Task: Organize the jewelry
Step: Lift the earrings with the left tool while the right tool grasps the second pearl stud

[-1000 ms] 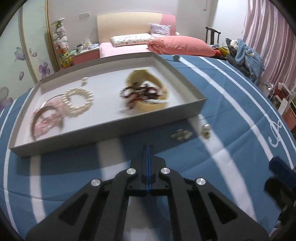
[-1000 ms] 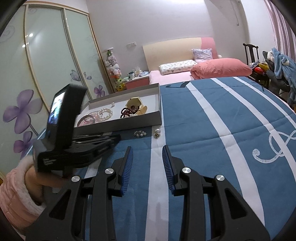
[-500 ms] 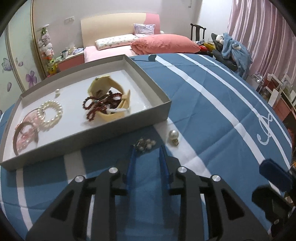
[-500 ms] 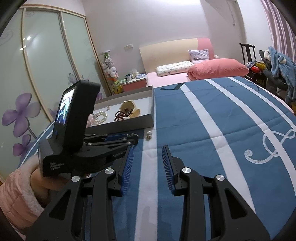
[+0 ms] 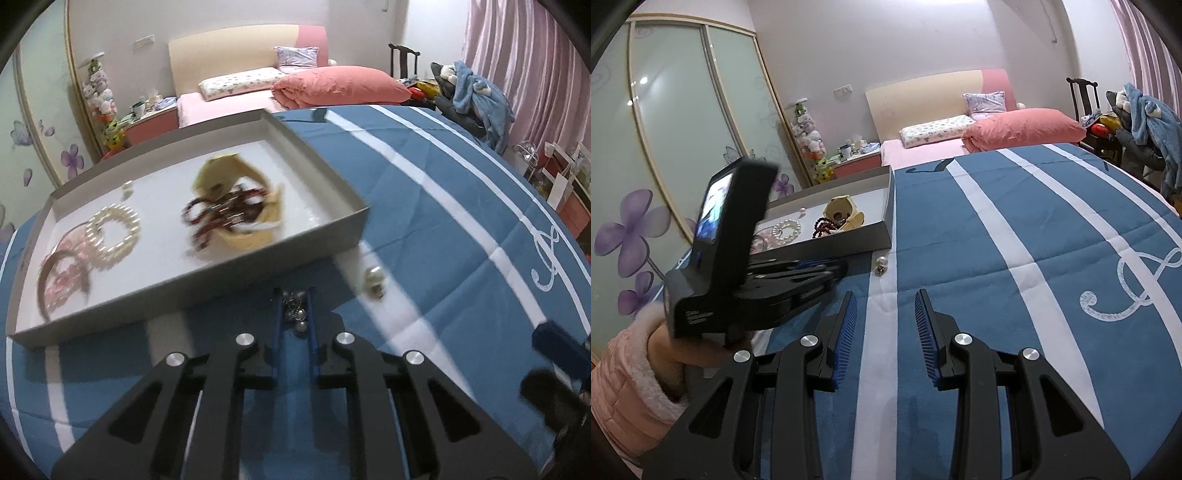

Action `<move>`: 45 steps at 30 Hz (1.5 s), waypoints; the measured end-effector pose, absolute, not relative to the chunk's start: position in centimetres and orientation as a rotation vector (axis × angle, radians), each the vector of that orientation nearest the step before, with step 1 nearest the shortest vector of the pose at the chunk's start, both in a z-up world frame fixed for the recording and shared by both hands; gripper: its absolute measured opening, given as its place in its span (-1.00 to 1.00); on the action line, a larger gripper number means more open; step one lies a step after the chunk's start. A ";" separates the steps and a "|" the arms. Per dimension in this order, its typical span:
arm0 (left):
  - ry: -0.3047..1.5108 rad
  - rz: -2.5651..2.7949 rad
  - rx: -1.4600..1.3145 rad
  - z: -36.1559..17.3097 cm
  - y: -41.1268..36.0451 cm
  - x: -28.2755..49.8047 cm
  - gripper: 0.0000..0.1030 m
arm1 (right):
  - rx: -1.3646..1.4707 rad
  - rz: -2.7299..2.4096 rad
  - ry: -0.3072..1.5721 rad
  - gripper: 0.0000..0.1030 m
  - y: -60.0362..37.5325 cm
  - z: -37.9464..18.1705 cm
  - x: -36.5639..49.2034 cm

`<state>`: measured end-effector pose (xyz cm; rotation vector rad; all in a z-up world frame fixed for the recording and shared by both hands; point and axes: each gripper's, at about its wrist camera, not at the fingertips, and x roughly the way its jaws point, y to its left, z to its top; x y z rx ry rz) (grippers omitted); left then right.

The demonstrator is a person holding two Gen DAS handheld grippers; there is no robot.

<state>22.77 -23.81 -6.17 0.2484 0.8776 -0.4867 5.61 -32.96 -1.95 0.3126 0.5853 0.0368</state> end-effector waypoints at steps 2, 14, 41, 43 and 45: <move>0.879 -0.468 0.237 -6.1 -22.0 22.7 -0.76 | 0.311 0.043 0.588 -0.33 -32.8 -1.9 5.8; 0.889 -0.145 0.138 -5.4 -3.8 23.1 -0.76 | 0.256 0.068 0.724 -0.34 -30.5 -2.4 10.3; 0.809 -0.289 0.009 -3.7 -1.8 21.5 -0.87 | 0.159 -0.023 0.866 -0.72 -29.3 -3.9 17.0; 0.799 -0.286 0.011 -3.5 -1.6 21.2 -0.87 | 0.162 -0.008 0.852 -0.72 -29.1 -3.6 16.6; 0.790 -0.283 0.009 -3.2 -1.4 21.0 -0.87 | 0.165 0.011 0.830 -0.72 -28.9 -3.1 15.9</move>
